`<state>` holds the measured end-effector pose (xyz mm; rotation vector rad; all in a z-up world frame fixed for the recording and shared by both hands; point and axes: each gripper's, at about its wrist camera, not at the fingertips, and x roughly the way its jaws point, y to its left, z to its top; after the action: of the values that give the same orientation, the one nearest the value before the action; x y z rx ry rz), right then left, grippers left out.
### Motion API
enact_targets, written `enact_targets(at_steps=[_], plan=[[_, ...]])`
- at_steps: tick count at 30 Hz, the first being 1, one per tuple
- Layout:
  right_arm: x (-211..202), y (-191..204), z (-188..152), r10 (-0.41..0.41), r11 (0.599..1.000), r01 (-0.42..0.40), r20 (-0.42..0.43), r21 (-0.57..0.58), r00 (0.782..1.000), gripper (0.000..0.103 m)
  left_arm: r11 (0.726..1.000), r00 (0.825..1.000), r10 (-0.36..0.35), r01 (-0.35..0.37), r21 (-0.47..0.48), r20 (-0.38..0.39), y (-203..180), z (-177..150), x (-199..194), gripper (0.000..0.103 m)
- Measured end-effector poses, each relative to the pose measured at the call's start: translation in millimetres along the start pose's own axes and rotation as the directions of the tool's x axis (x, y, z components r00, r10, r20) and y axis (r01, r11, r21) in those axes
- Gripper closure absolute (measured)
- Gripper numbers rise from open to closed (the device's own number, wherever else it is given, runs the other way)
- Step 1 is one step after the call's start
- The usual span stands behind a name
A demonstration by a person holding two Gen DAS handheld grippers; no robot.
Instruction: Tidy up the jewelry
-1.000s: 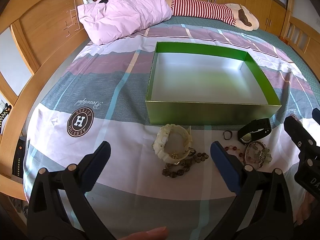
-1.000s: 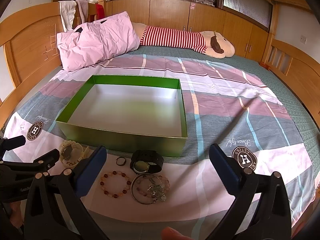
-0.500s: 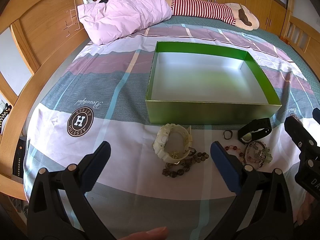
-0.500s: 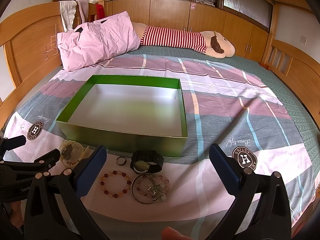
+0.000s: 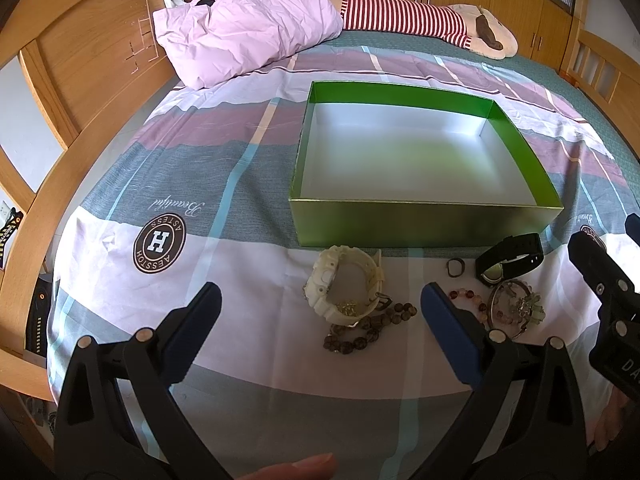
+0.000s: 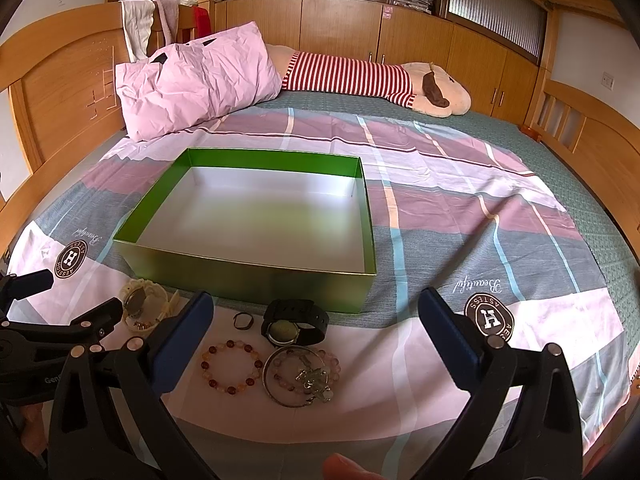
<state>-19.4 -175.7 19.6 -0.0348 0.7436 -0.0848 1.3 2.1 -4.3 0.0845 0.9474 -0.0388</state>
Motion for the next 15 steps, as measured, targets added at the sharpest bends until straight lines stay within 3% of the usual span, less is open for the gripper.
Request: enact_targets(at_steps=[15], plan=[[-0.1, 1.1, -0.8, 0.001, 1.000, -0.001, -0.002, -0.003, 1.000, 0.001, 1.000, 1.000, 0.001, -0.001, 0.001, -0.002, -1.3, 0.0, 0.1, 0.002]])
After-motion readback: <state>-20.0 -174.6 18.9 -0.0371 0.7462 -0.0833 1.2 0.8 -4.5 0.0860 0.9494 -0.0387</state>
